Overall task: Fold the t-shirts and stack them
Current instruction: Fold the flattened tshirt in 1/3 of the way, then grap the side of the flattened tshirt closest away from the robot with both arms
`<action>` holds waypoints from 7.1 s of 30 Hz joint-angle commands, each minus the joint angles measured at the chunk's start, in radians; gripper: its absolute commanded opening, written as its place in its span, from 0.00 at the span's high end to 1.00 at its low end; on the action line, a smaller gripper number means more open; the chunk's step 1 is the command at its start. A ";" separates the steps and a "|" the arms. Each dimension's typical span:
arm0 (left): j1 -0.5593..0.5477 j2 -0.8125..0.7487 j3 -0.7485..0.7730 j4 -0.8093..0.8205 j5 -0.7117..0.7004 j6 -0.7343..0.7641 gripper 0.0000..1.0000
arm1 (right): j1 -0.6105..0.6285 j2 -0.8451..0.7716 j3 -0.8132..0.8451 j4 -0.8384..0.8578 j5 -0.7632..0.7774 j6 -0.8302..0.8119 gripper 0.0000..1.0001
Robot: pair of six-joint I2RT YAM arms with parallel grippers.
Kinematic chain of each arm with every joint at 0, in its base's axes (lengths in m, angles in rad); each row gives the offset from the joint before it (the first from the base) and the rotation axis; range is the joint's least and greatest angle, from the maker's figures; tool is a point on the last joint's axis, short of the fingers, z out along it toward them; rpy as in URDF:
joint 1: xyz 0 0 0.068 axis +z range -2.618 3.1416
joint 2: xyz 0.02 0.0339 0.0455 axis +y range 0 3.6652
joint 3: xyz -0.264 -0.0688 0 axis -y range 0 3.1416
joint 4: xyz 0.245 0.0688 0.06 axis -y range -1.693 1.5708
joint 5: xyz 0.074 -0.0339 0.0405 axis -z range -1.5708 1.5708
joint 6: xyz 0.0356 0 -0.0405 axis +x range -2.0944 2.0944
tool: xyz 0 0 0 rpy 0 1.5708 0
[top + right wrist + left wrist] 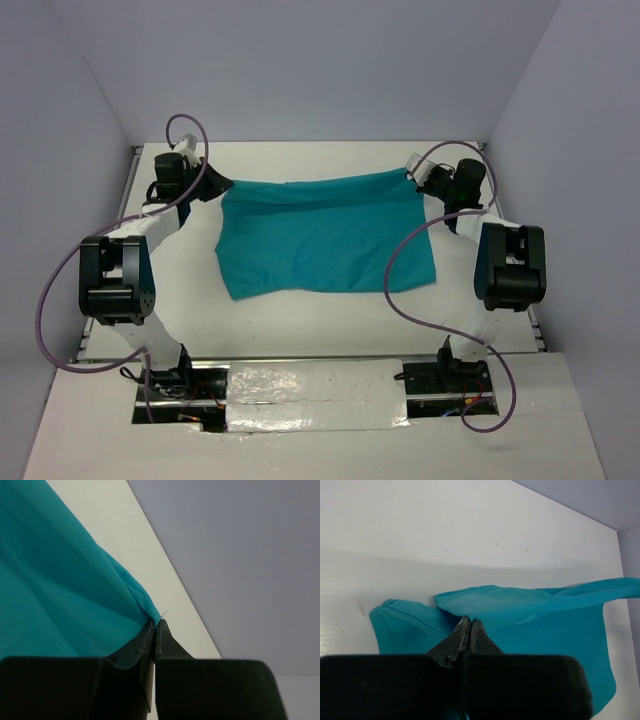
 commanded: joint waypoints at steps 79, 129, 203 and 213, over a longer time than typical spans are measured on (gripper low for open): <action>-0.039 0.158 0.125 -0.028 -0.047 0.090 1.00 | 0.046 0.128 0.069 -0.031 0.148 -0.268 1.00; -0.089 0.081 -0.004 -0.078 -0.088 0.119 1.00 | 0.077 0.211 0.149 -0.160 0.326 -0.369 1.00; 0.030 -0.614 -0.467 -0.758 -0.022 -0.136 0.48 | -0.005 -0.501 -0.063 -1.462 0.201 0.378 0.21; -0.022 -0.477 -0.453 -0.692 -0.022 -0.156 0.40 | -0.064 -0.447 -0.121 -1.433 0.218 0.395 0.22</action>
